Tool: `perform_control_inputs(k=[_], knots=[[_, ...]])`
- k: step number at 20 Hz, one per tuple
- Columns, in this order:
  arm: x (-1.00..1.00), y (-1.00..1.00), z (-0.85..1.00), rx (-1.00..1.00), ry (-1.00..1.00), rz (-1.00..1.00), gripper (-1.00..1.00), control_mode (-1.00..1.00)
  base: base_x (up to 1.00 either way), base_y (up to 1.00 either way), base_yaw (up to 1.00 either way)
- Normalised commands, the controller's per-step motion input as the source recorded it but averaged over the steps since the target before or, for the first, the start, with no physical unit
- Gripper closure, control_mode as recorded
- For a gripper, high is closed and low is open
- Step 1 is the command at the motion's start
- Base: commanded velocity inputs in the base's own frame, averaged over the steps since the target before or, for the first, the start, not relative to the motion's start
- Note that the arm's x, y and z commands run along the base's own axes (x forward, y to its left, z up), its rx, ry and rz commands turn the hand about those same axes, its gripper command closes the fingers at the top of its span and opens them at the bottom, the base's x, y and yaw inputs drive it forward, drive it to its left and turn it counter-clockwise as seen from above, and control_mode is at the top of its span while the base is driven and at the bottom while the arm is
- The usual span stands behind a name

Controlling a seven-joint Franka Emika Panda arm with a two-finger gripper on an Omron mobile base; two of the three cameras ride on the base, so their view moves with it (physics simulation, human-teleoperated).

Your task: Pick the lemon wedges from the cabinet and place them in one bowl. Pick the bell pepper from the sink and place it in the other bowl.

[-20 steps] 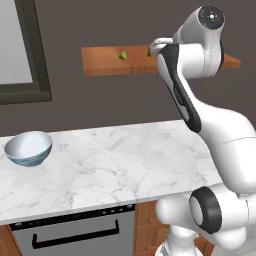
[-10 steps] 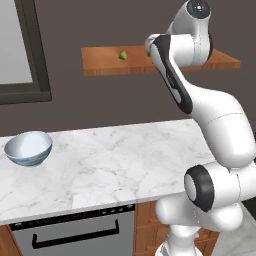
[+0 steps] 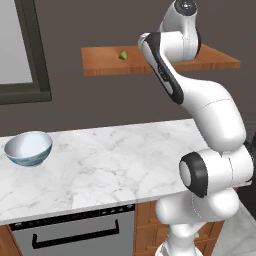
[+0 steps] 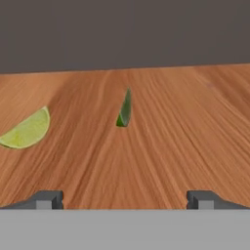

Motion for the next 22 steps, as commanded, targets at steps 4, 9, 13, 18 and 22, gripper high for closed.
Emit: perform_control_inputs(k=[4, 9, 13, 18, 22], knots=[[0.35, 0.0, -0.09, 0.0, 0.03, 0.0, -1.0, -1.0, 0.0, 0.0, 0.0], [0.29, 0.01, 0.0, -0.01, 0.02, 0.0, -1.0, -1.0, 0.0, 0.0, 0.0], [0.25, 0.0, 0.0, -0.02, 0.06, 0.0, -1.0, -1.0, 0.0, 0.0, 0.0], [0.25, 0.0, 0.0, -0.02, 0.05, 0.0, -1.0, -1.0, 0.0, 0.0, 0.0], [0.22, 0.0, 0.0, -0.01, 0.02, 0.0, -1.0, -1.0, 0.0, 0.0, 0.0]])
